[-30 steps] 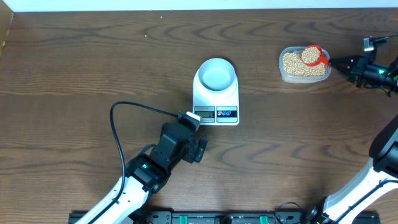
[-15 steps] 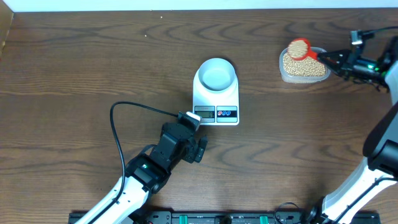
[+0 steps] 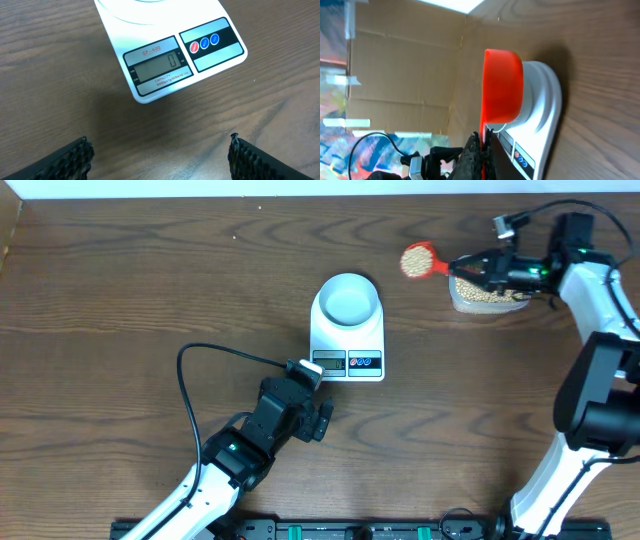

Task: Scoop item into bowl and weigh 50g on scale
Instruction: 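Lift the filled scoop and carry it over the white bowl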

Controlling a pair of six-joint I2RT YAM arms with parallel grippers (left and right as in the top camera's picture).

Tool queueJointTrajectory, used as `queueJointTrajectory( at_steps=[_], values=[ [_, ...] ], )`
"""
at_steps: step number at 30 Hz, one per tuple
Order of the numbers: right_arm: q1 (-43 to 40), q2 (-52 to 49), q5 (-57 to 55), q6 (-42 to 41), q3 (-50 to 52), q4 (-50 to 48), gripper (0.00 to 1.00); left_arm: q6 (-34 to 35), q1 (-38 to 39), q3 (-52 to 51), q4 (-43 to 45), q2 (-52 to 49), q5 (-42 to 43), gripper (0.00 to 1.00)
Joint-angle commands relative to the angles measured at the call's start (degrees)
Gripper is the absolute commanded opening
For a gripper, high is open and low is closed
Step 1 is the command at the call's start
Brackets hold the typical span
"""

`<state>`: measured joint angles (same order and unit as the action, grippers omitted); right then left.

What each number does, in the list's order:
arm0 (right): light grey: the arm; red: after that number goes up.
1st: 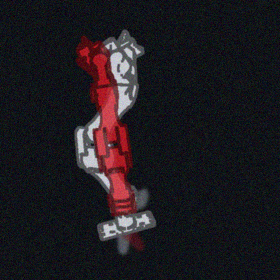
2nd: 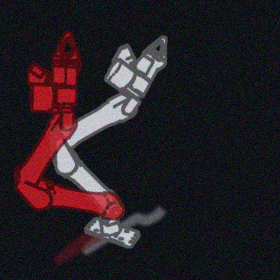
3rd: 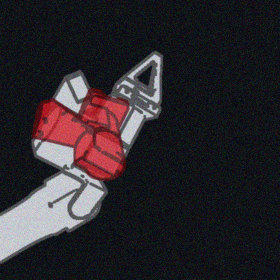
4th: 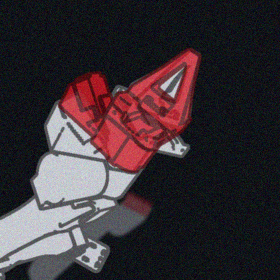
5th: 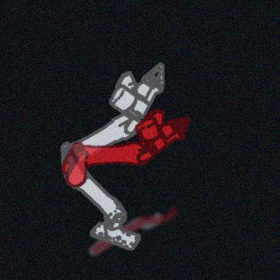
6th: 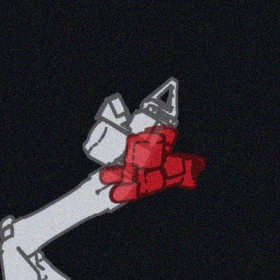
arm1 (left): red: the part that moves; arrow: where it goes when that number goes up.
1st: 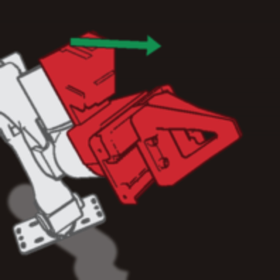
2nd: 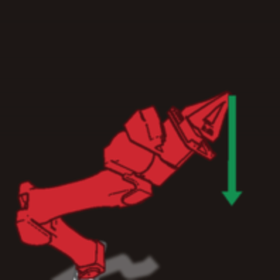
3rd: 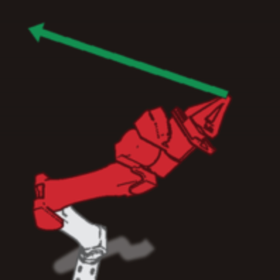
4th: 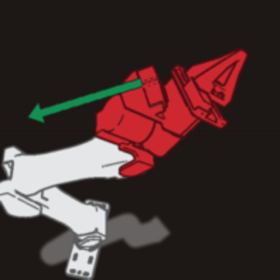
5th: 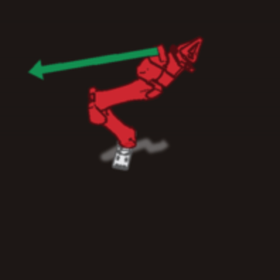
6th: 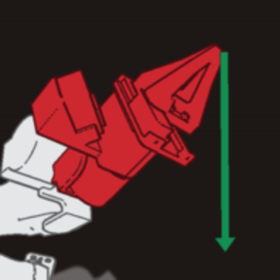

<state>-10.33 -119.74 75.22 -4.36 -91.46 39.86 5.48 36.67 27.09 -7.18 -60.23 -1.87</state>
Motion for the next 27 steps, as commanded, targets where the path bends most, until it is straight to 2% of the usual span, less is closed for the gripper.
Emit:
queueJointTrajectory(
  at_steps=[1,18,27],
  values=[
    [3.19,-0.48,-0.44,-2.91,-2.99,-0.20,0.01,-0.96,0.02,1.22,-0.09,0.42,-1.16,0.88],
    [12.35,1.53,-11.69,-0.61,-5.64,7.52,0.01,-0.96,0.02,1.22,-0.09,0.42,-1.16,0.88],
    [16.31,3.19,-17.31,1.46,-5.90,8.37,0.01,-0.96,0.02,1.22,-0.09,0.42,-1.16,0.88]
  ],
)
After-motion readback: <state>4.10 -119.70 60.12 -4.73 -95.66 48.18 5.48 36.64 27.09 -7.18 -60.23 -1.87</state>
